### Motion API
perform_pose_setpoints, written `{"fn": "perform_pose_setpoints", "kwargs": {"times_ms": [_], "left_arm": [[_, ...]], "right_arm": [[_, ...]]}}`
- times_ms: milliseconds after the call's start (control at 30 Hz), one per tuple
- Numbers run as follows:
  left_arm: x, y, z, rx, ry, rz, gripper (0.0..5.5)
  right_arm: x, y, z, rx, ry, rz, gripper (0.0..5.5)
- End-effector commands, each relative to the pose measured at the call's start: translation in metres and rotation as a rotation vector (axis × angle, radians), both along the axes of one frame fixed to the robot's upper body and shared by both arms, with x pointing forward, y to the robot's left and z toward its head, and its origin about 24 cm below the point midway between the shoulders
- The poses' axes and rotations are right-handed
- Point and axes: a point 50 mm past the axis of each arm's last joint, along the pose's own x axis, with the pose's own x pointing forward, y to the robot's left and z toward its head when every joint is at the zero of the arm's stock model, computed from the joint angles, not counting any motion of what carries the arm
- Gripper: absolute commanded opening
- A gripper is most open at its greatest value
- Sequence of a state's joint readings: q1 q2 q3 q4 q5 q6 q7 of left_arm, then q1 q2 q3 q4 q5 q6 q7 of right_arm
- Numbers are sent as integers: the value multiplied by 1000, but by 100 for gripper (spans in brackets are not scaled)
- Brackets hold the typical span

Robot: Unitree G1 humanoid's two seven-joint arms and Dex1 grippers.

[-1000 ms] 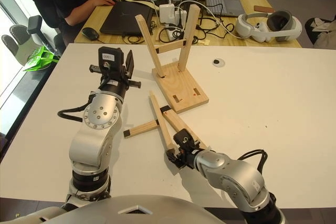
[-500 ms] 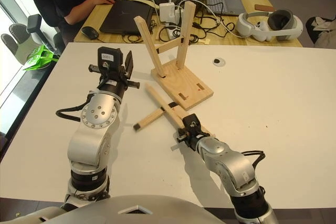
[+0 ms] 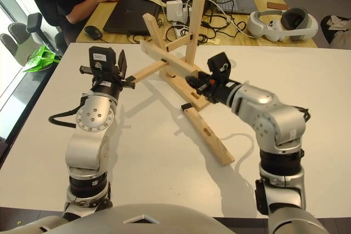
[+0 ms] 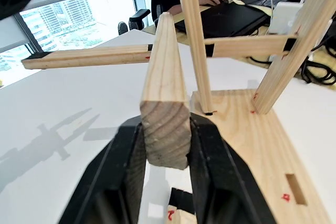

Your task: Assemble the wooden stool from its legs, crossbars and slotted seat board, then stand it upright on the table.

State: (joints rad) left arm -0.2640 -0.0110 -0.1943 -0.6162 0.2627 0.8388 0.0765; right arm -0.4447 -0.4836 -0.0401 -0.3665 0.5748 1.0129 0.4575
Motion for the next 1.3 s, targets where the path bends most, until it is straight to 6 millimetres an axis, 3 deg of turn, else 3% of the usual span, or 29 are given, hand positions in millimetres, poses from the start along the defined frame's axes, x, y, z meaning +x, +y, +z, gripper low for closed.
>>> {"fn": "perform_pose_setpoints", "kwargs": {"times_ms": [33, 167, 333, 600, 700, 867, 1100, 1300], "left_arm": [[6, 3, 5, 16, -25, -2, 148], [9, 18, 8, 38, -38, 14, 148], [11, 34, 9, 28, -40, 40, 148], [16, 35, 11, 78, -54, 11, 148], [19, 30, 14, 98, -73, -13, 148], [19, 14, 14, 96, -82, -66, 148], [17, 1, 8, 94, -54, -129, 148], [16, -1, 6, 98, -39, -145, 148]], "right_arm": [[7, -10, 26, 23, -80, 114, 99], [11, -36, 39, -12, -117, 214, 99], [27, -72, 42, -129, -152, 162, 99], [5, -86, 49, -175, -54, 465, 99], [-1, -83, 52, -161, -23, 565, 99], [0, -58, 53, -20, -57, 625, 99], [0, -34, 57, 206, -109, 601, 99], [14, -26, 66, 376, -178, 452, 99]]}}
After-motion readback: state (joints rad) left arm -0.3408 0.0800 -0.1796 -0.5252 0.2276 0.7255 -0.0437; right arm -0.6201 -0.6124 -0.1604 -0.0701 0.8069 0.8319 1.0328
